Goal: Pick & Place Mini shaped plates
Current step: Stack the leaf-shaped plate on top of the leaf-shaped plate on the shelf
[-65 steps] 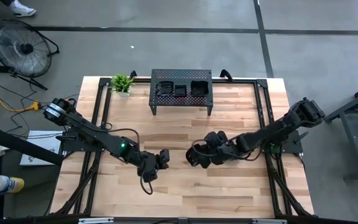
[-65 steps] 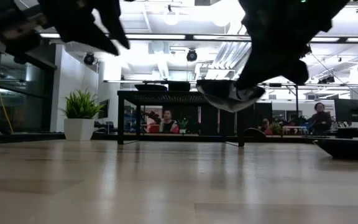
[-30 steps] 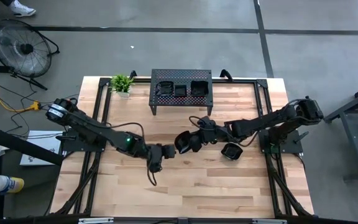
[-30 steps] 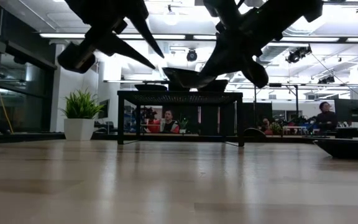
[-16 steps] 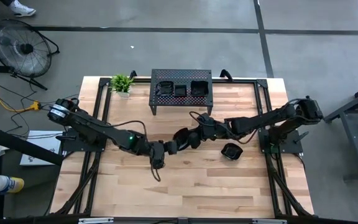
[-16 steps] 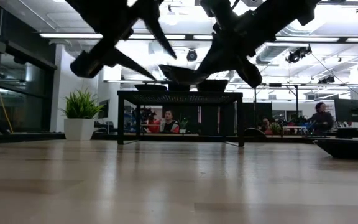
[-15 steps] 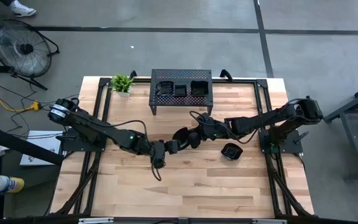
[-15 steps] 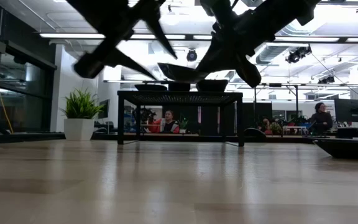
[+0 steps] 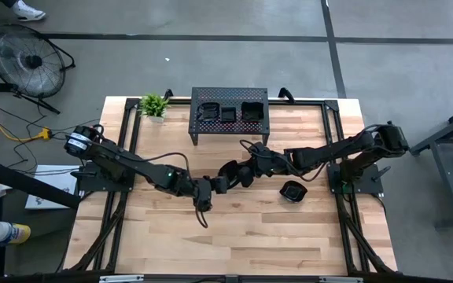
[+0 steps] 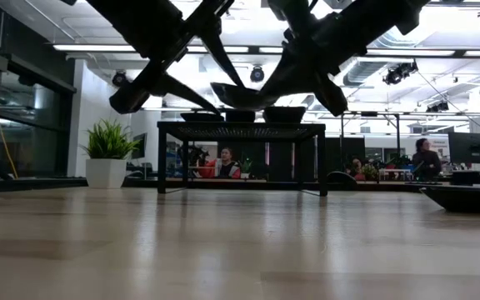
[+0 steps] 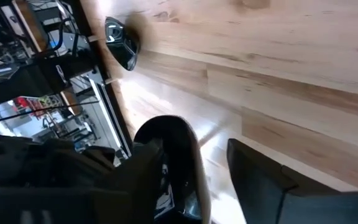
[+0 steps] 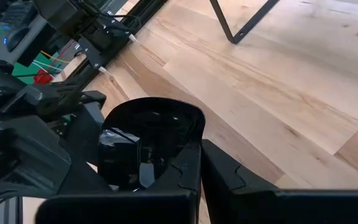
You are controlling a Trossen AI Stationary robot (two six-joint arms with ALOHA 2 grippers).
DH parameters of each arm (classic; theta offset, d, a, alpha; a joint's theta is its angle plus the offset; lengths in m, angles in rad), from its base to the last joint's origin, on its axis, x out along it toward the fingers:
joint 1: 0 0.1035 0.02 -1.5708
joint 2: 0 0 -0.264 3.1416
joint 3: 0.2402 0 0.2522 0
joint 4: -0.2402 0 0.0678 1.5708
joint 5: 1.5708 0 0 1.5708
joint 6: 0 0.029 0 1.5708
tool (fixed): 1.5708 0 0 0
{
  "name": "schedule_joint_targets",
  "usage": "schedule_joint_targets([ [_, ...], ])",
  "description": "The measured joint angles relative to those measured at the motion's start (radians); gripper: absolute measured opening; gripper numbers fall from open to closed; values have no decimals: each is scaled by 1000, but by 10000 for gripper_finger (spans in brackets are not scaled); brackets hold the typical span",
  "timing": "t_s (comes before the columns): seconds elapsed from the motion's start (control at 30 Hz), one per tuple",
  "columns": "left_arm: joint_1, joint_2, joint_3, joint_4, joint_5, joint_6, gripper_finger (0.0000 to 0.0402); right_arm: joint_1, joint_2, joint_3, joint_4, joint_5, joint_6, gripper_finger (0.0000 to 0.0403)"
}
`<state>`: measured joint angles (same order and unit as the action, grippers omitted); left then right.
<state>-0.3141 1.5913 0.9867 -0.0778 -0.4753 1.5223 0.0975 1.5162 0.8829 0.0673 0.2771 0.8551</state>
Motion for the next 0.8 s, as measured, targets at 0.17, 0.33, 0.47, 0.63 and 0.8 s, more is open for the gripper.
schedule_joint_targets([
  [0.17, 0, 0, 0, 1, -5, 0, 124, 0, 0, 0, -2, 0, -2, 0],
  [0.33, 0, 0, 0, 1, 11, 0, 81, 0, 0, 0, -3, 2, -8, 0],
  [0.47, 0, 0, 0, 1, 17, 0, 62, 0, 0, 0, -8, 2, -8, 0],
  [0.63, -5, 0, 0, 1, 21, 0, 55, -1, 0, 0, -22, 3, -8, 0],
  [0.8, -10, 0, 0, 2, 28, -4, 55, -4, 0, 0, -21, 4, -8, 0],
])
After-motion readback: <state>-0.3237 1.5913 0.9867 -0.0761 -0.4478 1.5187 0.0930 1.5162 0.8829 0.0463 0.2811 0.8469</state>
